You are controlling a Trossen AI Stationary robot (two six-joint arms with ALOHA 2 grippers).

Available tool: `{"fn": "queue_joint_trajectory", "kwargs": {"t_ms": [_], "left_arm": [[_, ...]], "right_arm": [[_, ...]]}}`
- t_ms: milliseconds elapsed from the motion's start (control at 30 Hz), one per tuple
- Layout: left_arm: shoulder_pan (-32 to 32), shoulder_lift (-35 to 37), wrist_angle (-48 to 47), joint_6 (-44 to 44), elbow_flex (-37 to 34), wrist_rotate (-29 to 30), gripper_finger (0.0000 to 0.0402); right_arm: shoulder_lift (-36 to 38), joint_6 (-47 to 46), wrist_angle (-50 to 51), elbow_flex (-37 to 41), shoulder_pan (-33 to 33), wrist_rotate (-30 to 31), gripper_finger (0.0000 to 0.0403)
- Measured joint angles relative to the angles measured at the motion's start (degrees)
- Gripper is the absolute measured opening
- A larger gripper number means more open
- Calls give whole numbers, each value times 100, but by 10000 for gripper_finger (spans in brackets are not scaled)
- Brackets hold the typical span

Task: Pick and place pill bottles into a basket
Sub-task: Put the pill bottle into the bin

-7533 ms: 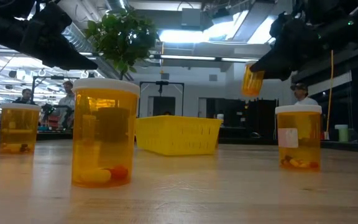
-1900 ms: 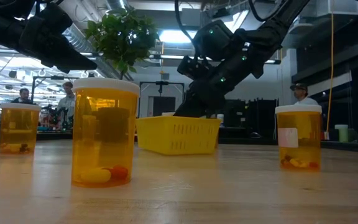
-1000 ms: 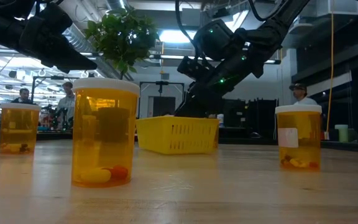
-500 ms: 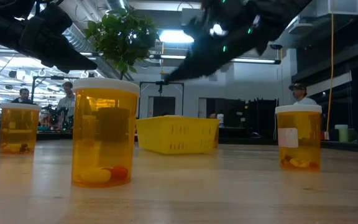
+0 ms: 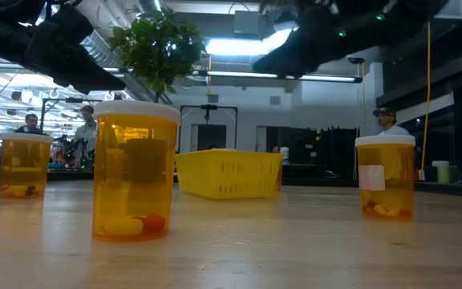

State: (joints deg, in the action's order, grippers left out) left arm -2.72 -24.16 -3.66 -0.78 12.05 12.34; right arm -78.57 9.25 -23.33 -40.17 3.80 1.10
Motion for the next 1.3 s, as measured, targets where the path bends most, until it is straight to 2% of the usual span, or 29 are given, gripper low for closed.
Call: {"fn": "queue_joint_trajectory", "kwargs": {"t_ms": [133, 200, 467, 733, 900, 1067, 1300], "left_arm": [[-1, 0, 1, 0, -1, -1, 4], [-2, 0, 0, 0, 0, 0, 4], [0, 0, -4, 2, -2, -2, 4], [0, 0, -2, 2, -2, 0, 4], [0, 0, -2, 5, 0, 0, 11], [-1, 0, 0, 353, -1, -2, 54], [0, 0, 0, 365, -2, 12, 171]], "right_arm": [[274, -22, -297, 512, -94, -13, 18], [447, -28, -333, 700, -172, -6, 6], [935, -202, -453, 1308, -469, -15, 19], [1218, -579, -1641, 2214, -573, -28, 8], [1268, -928, -1694, 2363, -573, -26, 17], [1268, -928, -1718, 2363, -578, -26, 13], [1266, -928, -1713, 2363, -578, -26, 6]]}}
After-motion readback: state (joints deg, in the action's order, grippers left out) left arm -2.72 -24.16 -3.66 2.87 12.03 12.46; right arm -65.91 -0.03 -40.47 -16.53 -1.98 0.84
